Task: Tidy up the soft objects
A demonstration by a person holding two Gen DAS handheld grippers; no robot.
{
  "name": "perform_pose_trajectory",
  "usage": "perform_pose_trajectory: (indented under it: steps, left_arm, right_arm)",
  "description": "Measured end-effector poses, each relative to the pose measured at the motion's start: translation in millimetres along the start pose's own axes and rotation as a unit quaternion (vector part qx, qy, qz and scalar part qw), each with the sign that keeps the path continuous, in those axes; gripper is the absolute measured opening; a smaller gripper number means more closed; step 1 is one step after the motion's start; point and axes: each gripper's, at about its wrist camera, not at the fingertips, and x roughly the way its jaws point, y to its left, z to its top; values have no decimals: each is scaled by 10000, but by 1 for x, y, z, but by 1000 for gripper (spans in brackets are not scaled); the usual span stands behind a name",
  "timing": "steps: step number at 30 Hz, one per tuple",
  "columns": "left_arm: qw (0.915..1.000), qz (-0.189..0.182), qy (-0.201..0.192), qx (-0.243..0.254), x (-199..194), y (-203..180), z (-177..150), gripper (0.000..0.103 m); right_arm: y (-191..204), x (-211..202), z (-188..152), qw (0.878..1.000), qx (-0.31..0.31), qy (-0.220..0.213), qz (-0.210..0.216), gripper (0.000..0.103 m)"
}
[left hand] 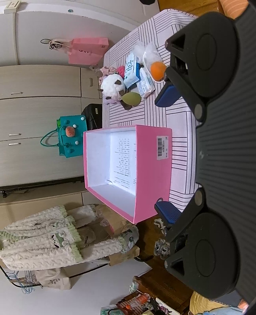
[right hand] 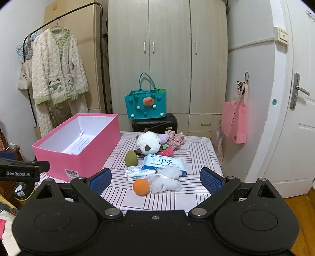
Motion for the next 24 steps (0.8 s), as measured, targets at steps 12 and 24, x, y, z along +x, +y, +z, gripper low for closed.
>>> perform_pose_trajectory:
  steps: [12,24]
  left_arm:
    - [9999,62,-115,-10,1,3,-5,103]
    - [9994,54,-344,-69,-1,8,-11,103]
  right_arm:
    - [1,0,-7,9999,-72,-75,-36,103]
    - [-2,4,-11,10000,-16,26,36,103]
